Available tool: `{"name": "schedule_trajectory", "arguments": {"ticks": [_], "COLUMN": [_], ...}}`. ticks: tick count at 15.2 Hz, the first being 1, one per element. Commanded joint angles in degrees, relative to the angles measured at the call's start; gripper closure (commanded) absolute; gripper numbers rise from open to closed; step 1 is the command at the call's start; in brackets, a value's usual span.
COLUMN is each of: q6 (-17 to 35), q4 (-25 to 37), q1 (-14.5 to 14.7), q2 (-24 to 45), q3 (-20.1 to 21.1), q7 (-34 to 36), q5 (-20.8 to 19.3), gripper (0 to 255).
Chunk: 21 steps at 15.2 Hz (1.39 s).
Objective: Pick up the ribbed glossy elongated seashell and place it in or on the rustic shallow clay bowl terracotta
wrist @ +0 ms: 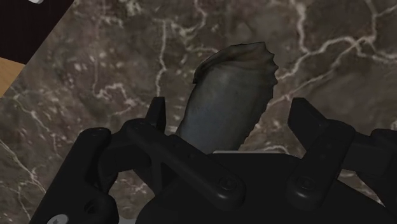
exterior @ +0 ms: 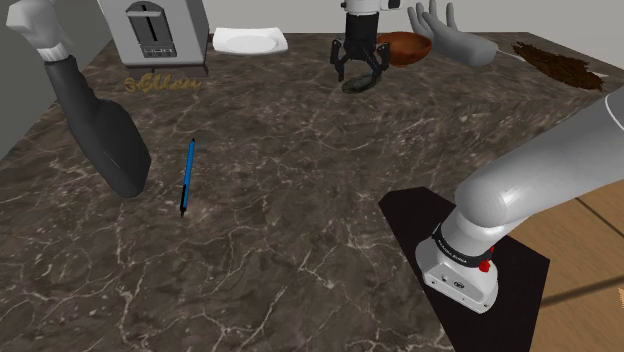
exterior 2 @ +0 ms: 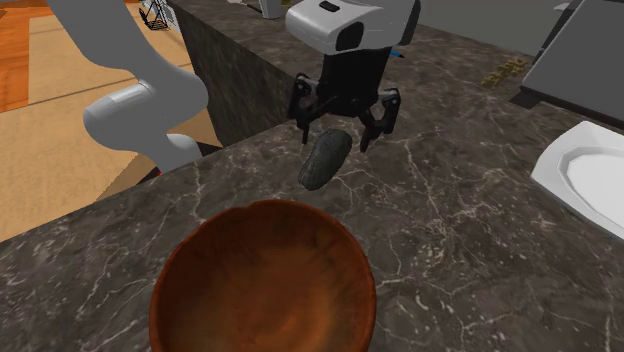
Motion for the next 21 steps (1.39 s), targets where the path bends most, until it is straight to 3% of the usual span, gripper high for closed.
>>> {"name": "schedule_trajectory", "arguments": {"ticks": [1,6,7,16,21], "q6": [0.27,0.26,0.26,0.27,-3.57], "q4": [-0.29,-0.28,-0.28,-0.29,3.59], "q1": [-0.02,-0.02,-0.02,-0.02,-0.09], "q2": [-0.04,-0.03,-0.03,-0.03,-0.01], "q3": [-0.03,-0.03,-0.03,-0.03,-0.16], "q7": [-0.06,-0.06,-0.06,-0.06,-0.11], "q5": [-0.01,-0.01,-0.01,-0.01,-0.09], "gripper": [0,0,255,255,255]}}
